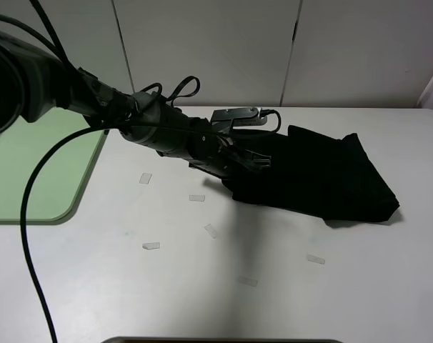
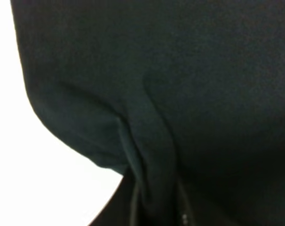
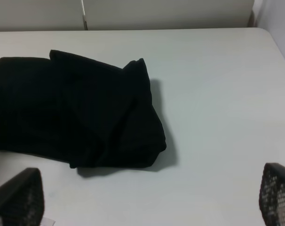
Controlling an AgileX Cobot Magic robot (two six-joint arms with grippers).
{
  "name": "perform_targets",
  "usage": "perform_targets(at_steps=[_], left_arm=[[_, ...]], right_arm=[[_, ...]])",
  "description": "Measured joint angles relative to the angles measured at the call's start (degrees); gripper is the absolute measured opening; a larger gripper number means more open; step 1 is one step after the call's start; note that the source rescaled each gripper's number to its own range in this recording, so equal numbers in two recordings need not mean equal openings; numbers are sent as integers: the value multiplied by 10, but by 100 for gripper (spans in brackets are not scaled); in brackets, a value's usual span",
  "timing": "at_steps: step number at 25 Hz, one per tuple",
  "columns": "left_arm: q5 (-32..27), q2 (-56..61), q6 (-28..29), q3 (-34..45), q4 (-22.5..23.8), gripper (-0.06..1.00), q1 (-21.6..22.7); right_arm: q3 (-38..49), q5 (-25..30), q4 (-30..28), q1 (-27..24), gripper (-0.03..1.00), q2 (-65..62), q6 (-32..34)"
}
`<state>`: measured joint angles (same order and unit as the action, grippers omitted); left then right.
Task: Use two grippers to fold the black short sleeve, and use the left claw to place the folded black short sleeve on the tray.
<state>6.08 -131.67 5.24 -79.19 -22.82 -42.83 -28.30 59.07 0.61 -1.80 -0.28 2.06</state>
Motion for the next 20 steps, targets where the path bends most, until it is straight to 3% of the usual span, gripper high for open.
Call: perform_targets(at_steps=[5,12,15,20], left_arm=[[-13,5,0,0,-1,7,4],[-145,67,-10,0,2,7,49],[-214,98,-12,0,30,7,76],[-320,152,-14,0,119,7,110]], right_arm=[[0,0,0,0,100,0,0],[0,0,0,0,100,0,0],[0,0,0,0,100,0,0],[0,0,0,0,100,0,0]])
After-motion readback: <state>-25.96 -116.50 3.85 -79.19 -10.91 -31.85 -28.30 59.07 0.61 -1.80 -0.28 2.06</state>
